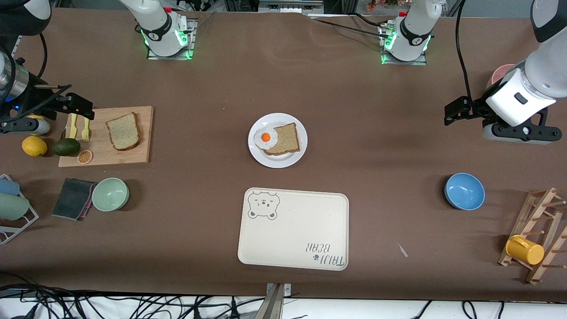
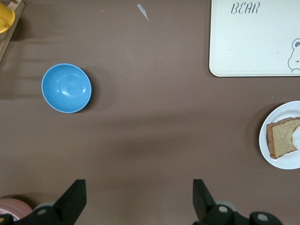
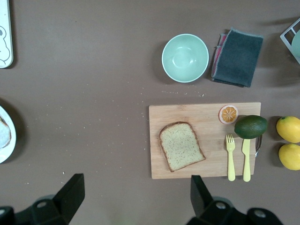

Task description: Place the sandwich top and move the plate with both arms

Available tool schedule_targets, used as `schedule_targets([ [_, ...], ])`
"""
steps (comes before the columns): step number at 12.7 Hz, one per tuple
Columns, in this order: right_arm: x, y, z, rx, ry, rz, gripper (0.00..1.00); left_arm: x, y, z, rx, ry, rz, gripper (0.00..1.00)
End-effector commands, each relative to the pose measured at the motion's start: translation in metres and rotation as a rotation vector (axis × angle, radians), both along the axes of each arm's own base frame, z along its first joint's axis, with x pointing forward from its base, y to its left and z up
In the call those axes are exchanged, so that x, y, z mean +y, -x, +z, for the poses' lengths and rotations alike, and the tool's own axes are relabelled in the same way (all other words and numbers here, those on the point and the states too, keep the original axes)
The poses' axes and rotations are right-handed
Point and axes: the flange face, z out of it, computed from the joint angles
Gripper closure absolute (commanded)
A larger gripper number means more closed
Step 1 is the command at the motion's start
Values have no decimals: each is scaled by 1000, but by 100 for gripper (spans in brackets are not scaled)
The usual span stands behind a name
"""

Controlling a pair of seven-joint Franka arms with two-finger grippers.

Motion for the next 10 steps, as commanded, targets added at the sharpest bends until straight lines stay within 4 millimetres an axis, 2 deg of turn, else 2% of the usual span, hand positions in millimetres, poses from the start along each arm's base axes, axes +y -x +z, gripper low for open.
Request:
schedule_targets([
  [1,1,-2,3,-8,24,-6,0,0,-2,3,3,13,-9,0],
  [3,2,-3,3,-16,25,-4,0,7,-3,4,1,13,-1,0],
  [7,5,-9,-9,-2,23,1,0,1,-2,4,1,13,-4,0],
  [8,6,-20,-28,21,24,23,0,0,-2,4,1,13,-4,0],
  [10,37,-30,-75,110,135,112,0,2,-2,6,-2,14,-4,0],
])
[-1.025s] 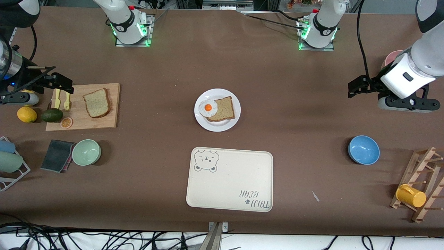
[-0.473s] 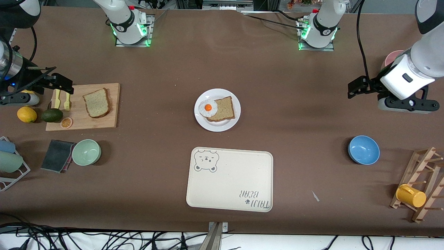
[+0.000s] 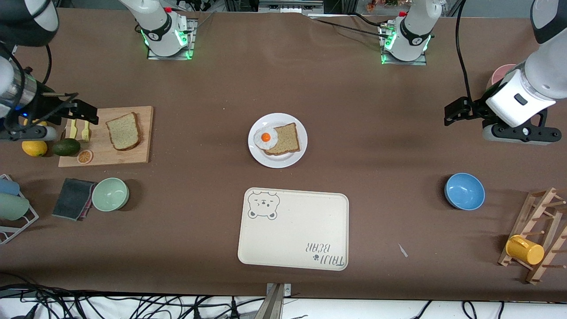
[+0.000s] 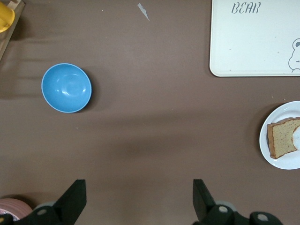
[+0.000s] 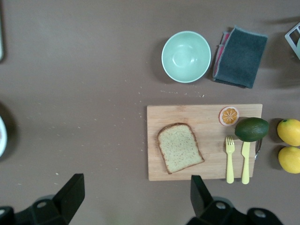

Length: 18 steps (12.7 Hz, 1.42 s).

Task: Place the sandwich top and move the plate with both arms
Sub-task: 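Reach the right gripper down to the bread slice on the cutting board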

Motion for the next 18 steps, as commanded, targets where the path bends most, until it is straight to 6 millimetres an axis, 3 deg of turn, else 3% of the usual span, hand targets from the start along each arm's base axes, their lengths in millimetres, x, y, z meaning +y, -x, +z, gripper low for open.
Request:
schedule_targets([
  [1,36,-12,-54,94,133,67,0,2,-2,5,-1,13,-6,0],
  [3,32,-5,-93,90,142,40,0,1,-2,5,-1,13,-6,0],
  [7,26,57,-174,-7,143,38,0,-11,0,4,4,13,-22,0],
  [10,9,89,-238,-17,132,38,0,-2,5,7,28,12,-19,0],
  [13,-5,93,-283,48,195,92,0,-3,7,11,23,17,-20,0],
  [18,-14,97,-337,118,202,101,2,1,5,10,22,13,-16,0],
])
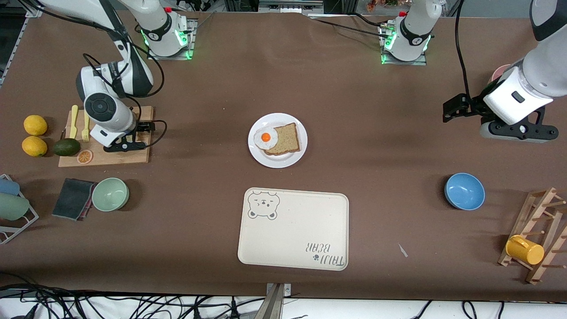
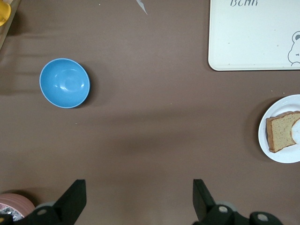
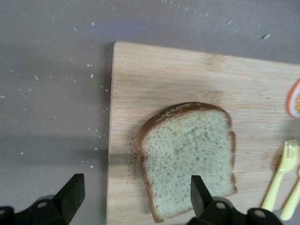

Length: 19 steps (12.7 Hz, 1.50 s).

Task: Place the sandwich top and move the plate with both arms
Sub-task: 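Reach the right gripper down to the bread slice on the cutting board, then grasp the bread slice and carry it over the egg plate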

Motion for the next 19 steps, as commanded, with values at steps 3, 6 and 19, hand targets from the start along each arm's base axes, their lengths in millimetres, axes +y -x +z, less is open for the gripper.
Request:
schedule_targets([
  [3,-9,-3,-17,0,30,20,32,0,3,10,-2,17,-14,0],
  [6,-9,-2,-24,6,30,22,47,2,1,15,-18,17,-9,0],
  [19,-8,-47,21,53,109,8,100,7,-7,3,-11,14,-2,0],
])
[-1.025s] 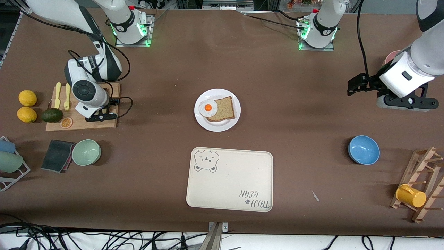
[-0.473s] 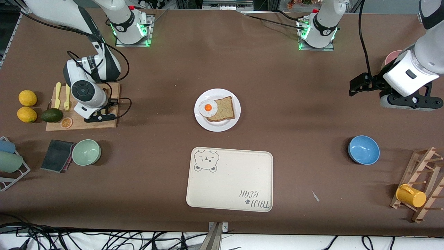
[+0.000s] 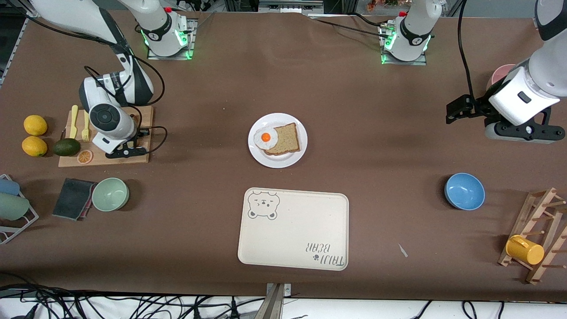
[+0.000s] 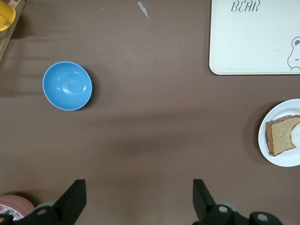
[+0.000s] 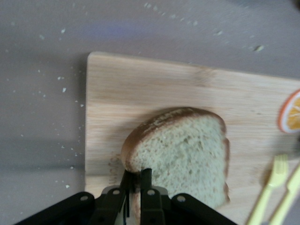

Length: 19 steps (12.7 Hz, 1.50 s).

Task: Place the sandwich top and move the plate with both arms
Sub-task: 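Grasp the bread slice and carry it over the egg plate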

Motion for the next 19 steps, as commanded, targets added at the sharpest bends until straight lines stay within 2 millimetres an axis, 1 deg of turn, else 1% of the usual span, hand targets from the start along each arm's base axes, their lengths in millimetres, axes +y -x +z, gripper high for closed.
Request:
schedule_targets([
  [1,10,-34,37,41,68,-17,100,-1,-3,0,-1,12,-14,0],
  [2,20,-41,47,32,69,-17,100,-3,-3,-1,1,14,-16,0],
  [4,42,-48,63,41,55,-18,100,1,-3,0,3,28,-2,0],
  [5,58,-52,76,53,43,-20,100,-4,-3,-1,2,22,-6,0],
  [7,96,-61,108,71,25,-21,100,-4,-4,-1,-2,21,-6,0],
  [8,121,-62,121,58,20,-40,100,-3,-6,-2,-21,21,-4,0],
  [9,149,-60,125,48,17,-47,100,-3,-7,-2,-27,20,-5,0],
  [10,189,-52,131,31,4,-43,100,-4,-6,-4,-23,20,-8,0],
  [11,226,-44,129,24,-15,-57,100,-5,-5,-3,-21,20,-7,0],
  [13,295,-36,135,-2,-66,-59,100,-7,-4,-3,-21,22,-8,0],
  [15,357,-29,132,-6,-127,-83,100,-13,-2,-6,-11,24,-19,0],
  [16,381,-30,128,-18,-140,-125,100,-15,-3,-7,-14,28,-21,0],
  [17,405,-26,123,-34,-144,-132,100,-19,-5,-5,-23,31,-29,0],
  [19,443,-19,113,-60,-164,-115,100,-25,-9,-13,-29,26,-38,0],
])
